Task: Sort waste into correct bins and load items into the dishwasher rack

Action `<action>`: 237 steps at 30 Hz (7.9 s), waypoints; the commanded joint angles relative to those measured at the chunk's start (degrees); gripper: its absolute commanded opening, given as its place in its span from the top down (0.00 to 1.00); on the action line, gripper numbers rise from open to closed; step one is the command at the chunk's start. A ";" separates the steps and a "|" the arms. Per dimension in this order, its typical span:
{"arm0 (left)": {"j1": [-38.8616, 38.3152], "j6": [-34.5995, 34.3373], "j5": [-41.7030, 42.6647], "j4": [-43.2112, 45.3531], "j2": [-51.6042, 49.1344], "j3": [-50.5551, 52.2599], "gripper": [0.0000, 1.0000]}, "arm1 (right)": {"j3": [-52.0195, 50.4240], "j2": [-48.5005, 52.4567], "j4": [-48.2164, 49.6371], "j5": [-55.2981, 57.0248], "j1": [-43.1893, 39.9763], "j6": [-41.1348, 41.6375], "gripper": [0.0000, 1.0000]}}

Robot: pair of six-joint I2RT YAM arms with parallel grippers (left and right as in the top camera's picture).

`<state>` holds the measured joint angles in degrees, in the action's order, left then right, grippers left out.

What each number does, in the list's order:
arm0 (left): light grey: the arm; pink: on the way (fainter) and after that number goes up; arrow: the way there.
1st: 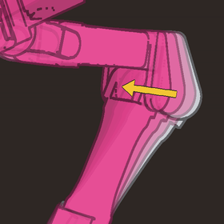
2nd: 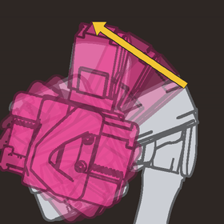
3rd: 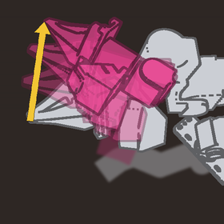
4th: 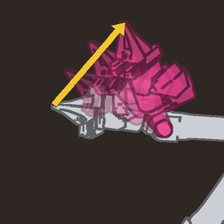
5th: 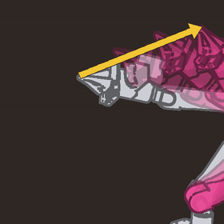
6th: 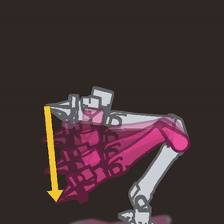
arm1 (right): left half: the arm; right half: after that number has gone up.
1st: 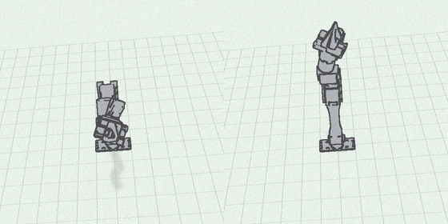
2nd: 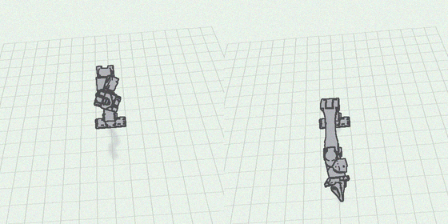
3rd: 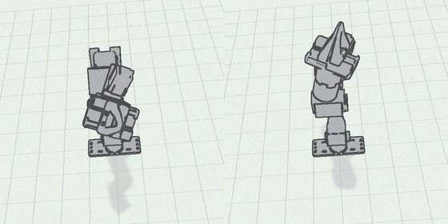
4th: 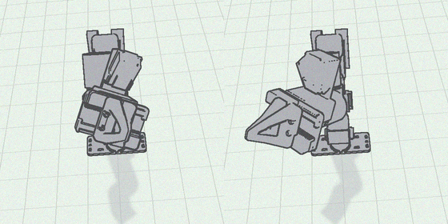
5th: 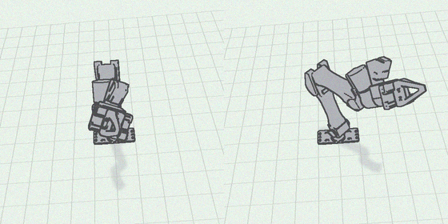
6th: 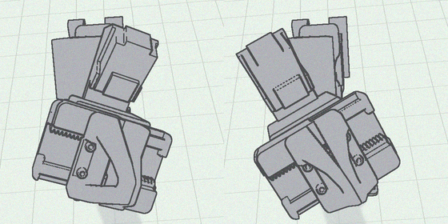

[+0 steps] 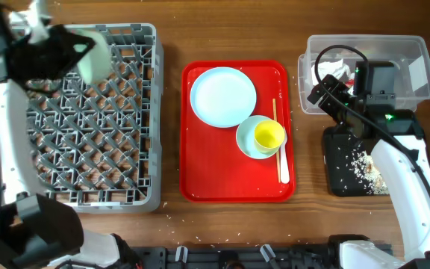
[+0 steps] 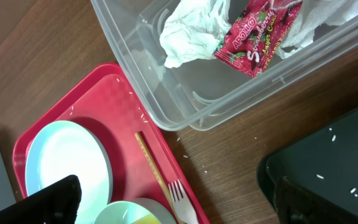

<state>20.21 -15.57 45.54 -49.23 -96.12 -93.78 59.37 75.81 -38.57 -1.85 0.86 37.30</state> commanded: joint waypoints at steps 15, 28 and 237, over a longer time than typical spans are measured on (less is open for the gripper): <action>11.56 0.13 40.13 4.92 -21.79 -0.02 0.96 | -0.02 0.24 0.17 0.52 -0.20 0.39 0.00; 18.43 0.42 26.62 6.40 -21.88 0.02 0.96 | -0.02 0.24 0.17 0.52 -0.20 0.39 0.00; -0.46 -15.47 -57.81 2.25 16.83 33.27 0.96 | -0.02 0.39 0.35 0.52 -0.20 0.37 0.00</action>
<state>17.61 -27.81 -10.13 -44.84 -82.17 -60.40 59.37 75.81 -38.33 -1.85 0.86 37.30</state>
